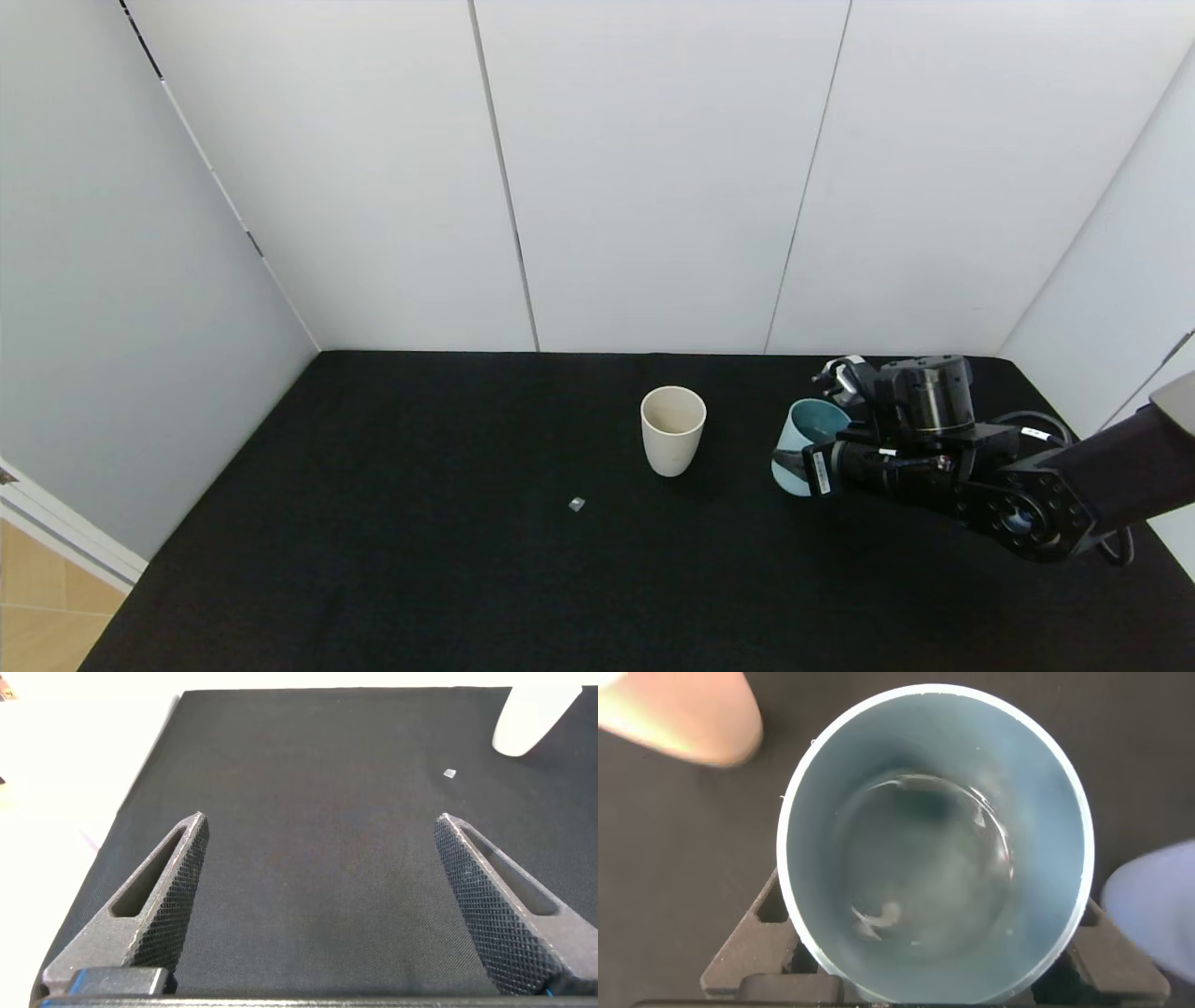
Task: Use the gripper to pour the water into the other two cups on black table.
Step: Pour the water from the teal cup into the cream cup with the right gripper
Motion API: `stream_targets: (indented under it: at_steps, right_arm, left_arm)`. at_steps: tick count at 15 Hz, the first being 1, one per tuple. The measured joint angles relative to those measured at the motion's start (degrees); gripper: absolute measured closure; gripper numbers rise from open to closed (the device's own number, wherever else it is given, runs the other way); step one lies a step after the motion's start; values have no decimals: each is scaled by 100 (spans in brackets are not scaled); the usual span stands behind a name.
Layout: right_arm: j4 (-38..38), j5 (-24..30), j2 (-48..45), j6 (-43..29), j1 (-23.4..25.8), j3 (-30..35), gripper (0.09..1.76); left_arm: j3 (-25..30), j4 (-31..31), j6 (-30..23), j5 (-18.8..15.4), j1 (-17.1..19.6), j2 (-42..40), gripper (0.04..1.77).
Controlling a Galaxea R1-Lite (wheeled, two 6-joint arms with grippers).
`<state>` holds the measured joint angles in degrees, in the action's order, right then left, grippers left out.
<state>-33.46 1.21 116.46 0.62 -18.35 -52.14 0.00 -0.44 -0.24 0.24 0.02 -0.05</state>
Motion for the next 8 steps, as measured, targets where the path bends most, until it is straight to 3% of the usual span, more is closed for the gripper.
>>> stream_targets:
  at_steps: [8]
  right_arm:
    - [1128, -447, -352, 41, -98, -729, 65]
  left_arm:
    - [0, 0, 2, 0, 2, 0, 9]
